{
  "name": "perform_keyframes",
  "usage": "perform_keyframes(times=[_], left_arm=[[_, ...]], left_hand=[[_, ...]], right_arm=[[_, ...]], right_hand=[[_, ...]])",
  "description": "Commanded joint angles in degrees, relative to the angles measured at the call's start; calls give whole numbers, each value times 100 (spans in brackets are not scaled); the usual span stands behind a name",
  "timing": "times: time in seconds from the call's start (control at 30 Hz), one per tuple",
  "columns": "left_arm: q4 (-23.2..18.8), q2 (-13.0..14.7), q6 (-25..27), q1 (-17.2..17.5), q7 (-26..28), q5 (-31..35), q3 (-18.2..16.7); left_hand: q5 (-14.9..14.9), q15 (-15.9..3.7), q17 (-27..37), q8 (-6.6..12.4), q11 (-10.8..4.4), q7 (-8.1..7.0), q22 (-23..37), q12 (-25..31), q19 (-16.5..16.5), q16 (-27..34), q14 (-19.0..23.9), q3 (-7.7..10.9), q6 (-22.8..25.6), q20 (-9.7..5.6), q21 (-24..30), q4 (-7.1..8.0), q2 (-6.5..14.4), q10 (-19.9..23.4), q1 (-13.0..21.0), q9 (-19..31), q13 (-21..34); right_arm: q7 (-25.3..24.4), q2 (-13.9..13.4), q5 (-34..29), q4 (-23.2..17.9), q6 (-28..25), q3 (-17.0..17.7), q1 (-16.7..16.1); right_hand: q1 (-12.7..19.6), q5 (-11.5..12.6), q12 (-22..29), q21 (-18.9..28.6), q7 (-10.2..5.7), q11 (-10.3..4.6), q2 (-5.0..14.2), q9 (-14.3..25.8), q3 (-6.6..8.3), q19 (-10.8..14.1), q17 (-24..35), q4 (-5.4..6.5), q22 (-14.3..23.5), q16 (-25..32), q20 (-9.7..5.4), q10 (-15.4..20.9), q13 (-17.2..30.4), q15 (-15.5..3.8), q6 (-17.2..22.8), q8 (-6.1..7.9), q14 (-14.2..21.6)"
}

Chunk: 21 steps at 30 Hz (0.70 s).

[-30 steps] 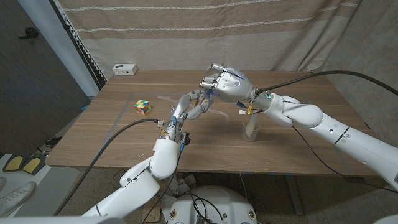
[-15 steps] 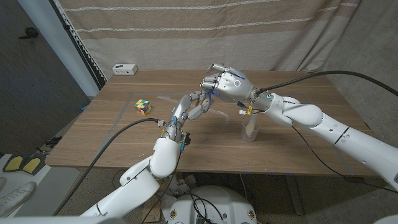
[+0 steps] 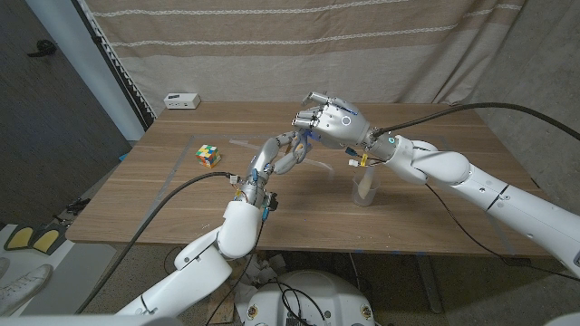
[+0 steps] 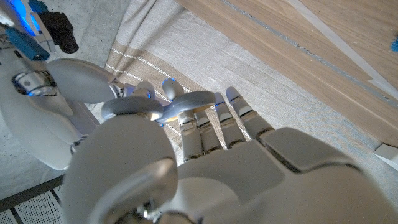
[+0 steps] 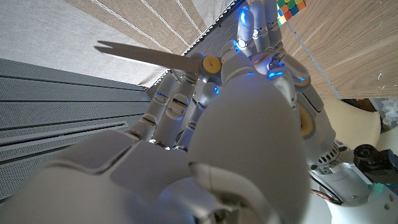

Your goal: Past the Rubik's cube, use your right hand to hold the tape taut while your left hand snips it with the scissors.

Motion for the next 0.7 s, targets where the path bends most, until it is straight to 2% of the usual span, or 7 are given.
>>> perform_keyframes(times=[0.03,0.23,0.37,0.43,0.53,0.6,0.7], left_arm=[[38,-63,-61,45,48,19,-30],[75,-65,-117,34,34,1,-44],[89,-61,-129,24,22,7,-49],[97,-63,-148,20,24,9,-50],[93,-59,-145,9,-1,9,-49],[89,-61,-139,2,-9,13,-48],[91,-58,-153,-6,-15,20,-50]], left_hand=[[23,-606,9,79,-85,-429,3,33,-13,-17,37,406,-2055,-66,32,439,180,96,-249,34,19],[25,-610,4,134,-99,-423,-4,43,-5,-17,51,410,-2050,-70,35,432,163,129,-262,40,24],[26,-611,0,167,-110,-422,-8,50,-1,-18,57,414,-2047,-71,37,424,151,150,-267,42,28],[26,-619,-1,185,-102,-423,-11,53,1,-16,68,416,-2043,-73,38,419,146,161,-269,42,29],[28,-618,-4,222,-103,-416,-15,52,3,-18,71,420,-2017,-77,38,410,138,163,-270,42,32],[29,-618,-5,240,-105,-417,-16,53,6,-19,71,423,-2003,-78,40,406,134,167,-270,42,34],[30,-614,-9,277,-95,-420,-21,58,8,-20,79,432,-1999,-77,41,394,128,187,-271,41,37]], right_arm=[[80,-3,84,-1,46,3,0],[-57,15,87,39,62,10,-11],[-59,13,101,37,46,31,-18],[-88,8,80,38,35,37,-19],[-93,-8,85,24,24,55,-26],[-127,-9,108,31,37,63,-25],[-137,-25,94,-1,12,85,-37]], right_hand=[[565,68,-24,74,8,11,684,47,42,-28,-54,5,6,3,-748,87,-92,-618,-49,72,267],[472,48,-51,93,14,11,649,201,12,-51,-149,25,-2,-6,-754,127,-186,-619,-159,156,312],[330,-58,-251,77,16,21,609,34,-45,-115,-412,48,-10,-123,-690,16,-463,-626,-448,-40,22],[274,-69,-369,47,78,25,612,-43,-48,-173,-540,54,-17,-149,-631,-62,-598,-627,-553,-127,-157],[184,-62,-543,12,92,34,620,-133,-48,-164,-681,79,-31,-131,-617,-111,-820,-628,-589,-208,-322],[48,-32,-669,-53,60,41,589,-174,-89,-189,-806,129,-43,-140,-531,-154,-987,-625,-752,-300,-480],[-80,13,-828,-139,127,41,611,-178,-97,-160,-963,178,-53,-108,-525,-304,-1138,-624,-961,-386,-593]])
